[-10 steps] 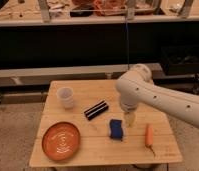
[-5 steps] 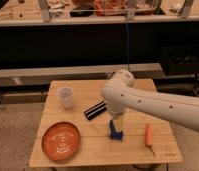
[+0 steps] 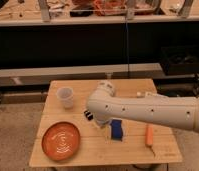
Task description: Push the ceramic bowl across the table
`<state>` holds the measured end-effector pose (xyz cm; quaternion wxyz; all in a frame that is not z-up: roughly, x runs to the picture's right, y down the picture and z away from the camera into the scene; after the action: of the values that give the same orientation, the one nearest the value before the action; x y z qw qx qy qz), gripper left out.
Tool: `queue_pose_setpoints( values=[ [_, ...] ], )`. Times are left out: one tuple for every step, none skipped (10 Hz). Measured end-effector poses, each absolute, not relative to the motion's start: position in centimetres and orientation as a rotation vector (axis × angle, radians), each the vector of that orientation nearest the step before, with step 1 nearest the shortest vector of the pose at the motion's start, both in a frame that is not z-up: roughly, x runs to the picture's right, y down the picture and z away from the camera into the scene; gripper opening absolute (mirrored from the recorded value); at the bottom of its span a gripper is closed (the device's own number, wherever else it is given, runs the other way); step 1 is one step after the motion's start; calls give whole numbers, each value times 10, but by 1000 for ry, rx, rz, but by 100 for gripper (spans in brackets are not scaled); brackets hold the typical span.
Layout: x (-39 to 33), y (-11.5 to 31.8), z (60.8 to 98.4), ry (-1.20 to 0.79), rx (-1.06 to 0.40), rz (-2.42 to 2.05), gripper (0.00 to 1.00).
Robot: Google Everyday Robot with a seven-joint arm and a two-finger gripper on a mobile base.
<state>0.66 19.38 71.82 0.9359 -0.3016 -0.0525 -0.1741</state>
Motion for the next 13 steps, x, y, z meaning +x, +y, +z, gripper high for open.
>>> queue_pose_setpoints(
  values=[
    [-12,197,714,-126,-615,-382,80],
    [-23,202,711,-139,-617,-400,80],
    [-26,207,709,-147,-626,-406,80],
    [-28,213,712,-160,-631,-415,80],
    [-29,221,718,-174,-637,-423,80],
    [-30,227,721,-185,-642,-427,80],
    [-33,228,721,-191,-643,-433,80],
    [-41,232,720,-207,-650,-444,80],
    [-47,236,721,-220,-655,-454,80],
    [-50,239,721,-228,-657,-459,80],
    [-52,243,723,-238,-658,-463,80],
    [-53,246,724,-246,-660,-465,80],
    [-56,250,727,-258,-661,-470,80]
  ],
)
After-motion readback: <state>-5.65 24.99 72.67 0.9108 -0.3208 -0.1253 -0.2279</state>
